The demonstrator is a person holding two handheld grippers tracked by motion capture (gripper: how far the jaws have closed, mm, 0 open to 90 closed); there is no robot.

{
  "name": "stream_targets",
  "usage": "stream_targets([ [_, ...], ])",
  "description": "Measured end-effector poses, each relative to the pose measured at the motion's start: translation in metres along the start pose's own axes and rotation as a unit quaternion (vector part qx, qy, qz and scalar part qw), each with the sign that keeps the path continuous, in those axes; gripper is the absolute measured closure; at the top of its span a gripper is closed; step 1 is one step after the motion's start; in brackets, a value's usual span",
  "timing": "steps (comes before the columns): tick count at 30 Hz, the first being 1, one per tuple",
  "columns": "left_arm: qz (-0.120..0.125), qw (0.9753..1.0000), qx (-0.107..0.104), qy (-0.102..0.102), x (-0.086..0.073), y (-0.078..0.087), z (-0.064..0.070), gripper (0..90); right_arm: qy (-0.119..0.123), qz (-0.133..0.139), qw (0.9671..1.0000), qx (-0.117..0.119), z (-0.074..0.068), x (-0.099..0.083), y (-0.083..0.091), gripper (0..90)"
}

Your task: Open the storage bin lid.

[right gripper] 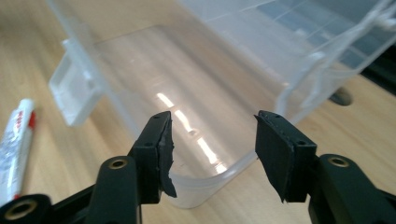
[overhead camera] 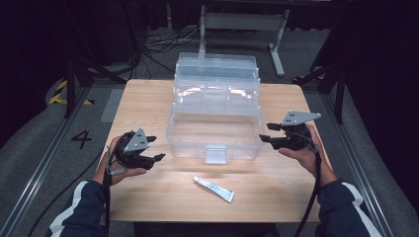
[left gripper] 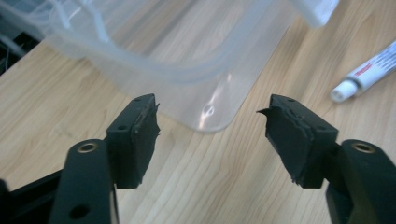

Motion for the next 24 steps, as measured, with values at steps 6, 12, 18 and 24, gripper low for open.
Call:
stream_targets([
  [6,-0.029,0.9994,0.006,0.018,-0.024,-0.001,-0.001,26.5,0.006,-0.017,0.9997,0.016,-0.019,-0.004,-0.012,39.8],
  [12,-0.065,0.9973,0.006,0.033,-0.051,-0.010,0.000,25.6,0.014,-0.046,0.9976,0.050,-0.041,-0.005,-0.026,37.0],
  [18,-0.076,0.9964,-0.004,0.038,-0.065,-0.016,0.005,25.1,0.023,-0.032,0.9984,0.042,-0.057,0.004,-0.025,38.3],
  [24,-0.075,0.9959,-0.021,0.046,-0.074,-0.017,0.008,24.1,0.032,-0.036,0.9956,0.080,-0.073,0.006,-0.023,37.9],
])
Point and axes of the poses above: each handheld gripper's, and its own axes: y roughly backward along the jaws, x roughly out of its top, z roughly to its right, the point moved 1 cm from there along -y, roughly forward along the jaws, and after that the axes turned 4 degrees about x, right-handed, at the moved point
